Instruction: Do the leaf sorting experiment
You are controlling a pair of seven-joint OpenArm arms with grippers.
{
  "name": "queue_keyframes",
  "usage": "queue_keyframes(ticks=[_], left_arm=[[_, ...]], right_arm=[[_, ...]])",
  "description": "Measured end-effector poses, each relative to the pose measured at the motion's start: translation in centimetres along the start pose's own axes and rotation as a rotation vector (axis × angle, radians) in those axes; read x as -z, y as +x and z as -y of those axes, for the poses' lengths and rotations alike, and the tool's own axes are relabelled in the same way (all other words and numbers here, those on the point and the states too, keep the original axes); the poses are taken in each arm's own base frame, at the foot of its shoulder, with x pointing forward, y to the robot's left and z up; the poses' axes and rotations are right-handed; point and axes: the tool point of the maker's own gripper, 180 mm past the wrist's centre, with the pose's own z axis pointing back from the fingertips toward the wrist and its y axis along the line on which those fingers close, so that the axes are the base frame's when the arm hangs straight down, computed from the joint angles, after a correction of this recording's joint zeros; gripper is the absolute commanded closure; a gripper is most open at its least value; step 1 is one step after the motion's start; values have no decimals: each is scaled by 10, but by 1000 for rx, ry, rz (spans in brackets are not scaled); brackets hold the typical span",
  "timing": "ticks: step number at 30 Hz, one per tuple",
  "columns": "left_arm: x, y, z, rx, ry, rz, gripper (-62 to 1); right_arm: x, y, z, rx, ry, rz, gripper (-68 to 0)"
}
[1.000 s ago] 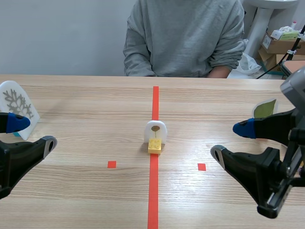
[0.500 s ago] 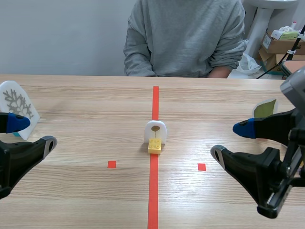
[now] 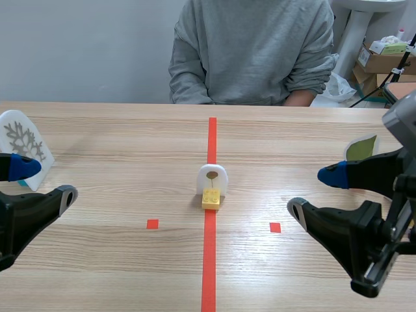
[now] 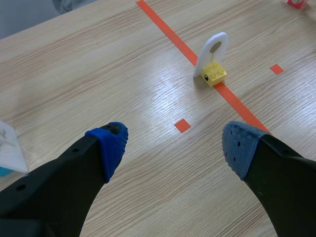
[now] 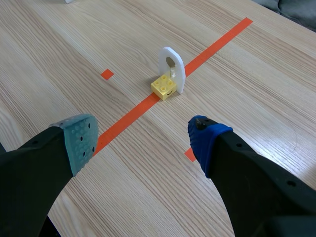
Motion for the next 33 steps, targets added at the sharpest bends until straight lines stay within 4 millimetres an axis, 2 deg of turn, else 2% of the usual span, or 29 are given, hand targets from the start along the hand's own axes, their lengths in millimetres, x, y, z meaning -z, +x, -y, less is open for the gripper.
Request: queue_keyframes(ticks=[14,16,19,22,26,29,33], left_arm=[[0,0,0,0,0,0,-428],[0,0,0,0,0,0,-428],[0,0,0,0,0,0,-428],[0,0,0,0,0,0,-428],[0,0,0,0,0,-1,-428],[0,0,0,0,0,-1,-428],[0,0,0,0,0,-1,-428]], right_arm=[[1,-8,3,-28,-9,-53,-380],[3,-9,11,-38,-21,-66,-380],[8,-18,32,-26,-58,-78,-380],[16,-42,53,-18,-72,-142,-380],[34,-65,66,-19,-20,-208,-380],[51,-66,79,-42,-1,-225,-380],[76,-55,93,-70,22,-214,-380]])
